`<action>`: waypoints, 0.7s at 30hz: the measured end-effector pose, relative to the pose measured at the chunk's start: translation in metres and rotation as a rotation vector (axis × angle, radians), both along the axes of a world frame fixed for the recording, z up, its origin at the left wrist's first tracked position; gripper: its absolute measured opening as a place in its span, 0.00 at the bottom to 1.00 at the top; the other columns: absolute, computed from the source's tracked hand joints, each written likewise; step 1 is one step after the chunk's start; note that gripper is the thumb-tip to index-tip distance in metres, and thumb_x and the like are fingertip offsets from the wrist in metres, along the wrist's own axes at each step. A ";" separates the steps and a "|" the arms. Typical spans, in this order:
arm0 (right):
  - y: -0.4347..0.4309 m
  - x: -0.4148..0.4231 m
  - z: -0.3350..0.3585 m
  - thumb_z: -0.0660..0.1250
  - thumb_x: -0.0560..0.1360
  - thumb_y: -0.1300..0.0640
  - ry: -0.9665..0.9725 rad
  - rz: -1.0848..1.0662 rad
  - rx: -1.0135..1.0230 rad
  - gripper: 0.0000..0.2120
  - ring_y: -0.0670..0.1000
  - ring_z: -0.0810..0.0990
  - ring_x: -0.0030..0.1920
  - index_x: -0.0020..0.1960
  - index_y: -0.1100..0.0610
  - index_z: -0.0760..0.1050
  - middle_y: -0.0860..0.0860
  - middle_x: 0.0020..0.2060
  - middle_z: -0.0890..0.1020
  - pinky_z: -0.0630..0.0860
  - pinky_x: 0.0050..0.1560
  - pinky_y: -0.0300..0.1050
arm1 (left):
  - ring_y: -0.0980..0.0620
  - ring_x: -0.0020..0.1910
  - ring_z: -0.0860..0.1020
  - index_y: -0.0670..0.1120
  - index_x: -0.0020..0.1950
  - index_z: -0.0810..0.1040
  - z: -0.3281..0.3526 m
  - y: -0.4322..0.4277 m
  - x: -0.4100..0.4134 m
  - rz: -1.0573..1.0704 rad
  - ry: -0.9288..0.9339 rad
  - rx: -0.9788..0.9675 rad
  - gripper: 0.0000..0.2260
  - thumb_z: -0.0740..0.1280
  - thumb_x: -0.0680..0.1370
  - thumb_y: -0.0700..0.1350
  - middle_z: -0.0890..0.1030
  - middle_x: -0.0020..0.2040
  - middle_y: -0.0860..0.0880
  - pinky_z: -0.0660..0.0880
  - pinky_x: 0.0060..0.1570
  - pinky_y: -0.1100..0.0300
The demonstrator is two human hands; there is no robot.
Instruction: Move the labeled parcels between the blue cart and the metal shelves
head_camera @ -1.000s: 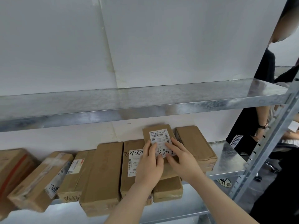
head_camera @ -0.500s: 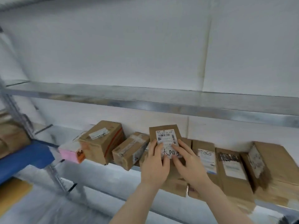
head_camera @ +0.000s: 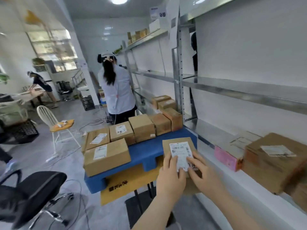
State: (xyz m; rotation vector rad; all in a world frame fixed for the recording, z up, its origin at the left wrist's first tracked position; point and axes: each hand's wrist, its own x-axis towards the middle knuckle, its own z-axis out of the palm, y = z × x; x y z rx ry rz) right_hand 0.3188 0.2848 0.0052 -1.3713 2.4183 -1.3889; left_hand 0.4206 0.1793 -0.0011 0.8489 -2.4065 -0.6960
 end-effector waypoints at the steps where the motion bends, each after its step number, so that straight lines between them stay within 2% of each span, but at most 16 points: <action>1: -0.025 0.004 0.000 0.65 0.77 0.55 -0.004 0.032 0.003 0.19 0.41 0.66 0.68 0.68 0.51 0.72 0.43 0.70 0.67 0.64 0.63 0.35 | 0.50 0.66 0.69 0.54 0.75 0.60 0.000 -0.022 0.007 0.035 -0.007 0.002 0.24 0.54 0.79 0.56 0.52 0.77 0.58 0.72 0.59 0.55; 4: -0.087 0.009 -0.005 0.64 0.78 0.52 -0.002 0.103 0.043 0.19 0.38 0.64 0.67 0.69 0.49 0.71 0.42 0.71 0.65 0.64 0.63 0.35 | 0.49 0.65 0.70 0.54 0.75 0.60 -0.005 -0.076 0.019 0.109 -0.017 0.030 0.23 0.55 0.79 0.55 0.52 0.77 0.57 0.73 0.59 0.53; 10: -0.187 -0.028 -0.030 0.63 0.78 0.51 -0.013 0.245 0.139 0.20 0.34 0.62 0.63 0.70 0.47 0.69 0.41 0.72 0.64 0.59 0.52 0.19 | 0.49 0.67 0.68 0.53 0.75 0.59 -0.030 -0.161 -0.001 0.204 -0.051 0.105 0.24 0.55 0.80 0.55 0.52 0.77 0.58 0.72 0.60 0.55; 13: -0.233 -0.059 -0.048 0.63 0.78 0.51 -0.057 0.310 0.152 0.19 0.33 0.62 0.62 0.69 0.47 0.70 0.40 0.71 0.64 0.60 0.49 0.16 | 0.50 0.67 0.68 0.54 0.75 0.58 -0.045 -0.198 -0.028 0.264 -0.075 0.152 0.23 0.55 0.80 0.55 0.51 0.77 0.59 0.72 0.60 0.56; 17: -0.290 -0.103 -0.075 0.62 0.78 0.49 -0.077 0.399 0.217 0.19 0.33 0.63 0.62 0.69 0.46 0.70 0.39 0.71 0.64 0.60 0.53 0.20 | 0.49 0.65 0.70 0.54 0.75 0.58 -0.073 -0.241 -0.067 0.369 -0.121 0.223 0.24 0.54 0.80 0.56 0.50 0.77 0.58 0.73 0.58 0.56; 21: -0.329 -0.129 -0.099 0.62 0.78 0.49 -0.076 0.482 0.308 0.20 0.39 0.63 0.68 0.70 0.46 0.68 0.40 0.73 0.62 0.63 0.64 0.32 | 0.50 0.66 0.68 0.55 0.76 0.56 -0.101 -0.266 -0.089 0.448 -0.124 0.280 0.24 0.54 0.80 0.56 0.49 0.77 0.58 0.73 0.60 0.56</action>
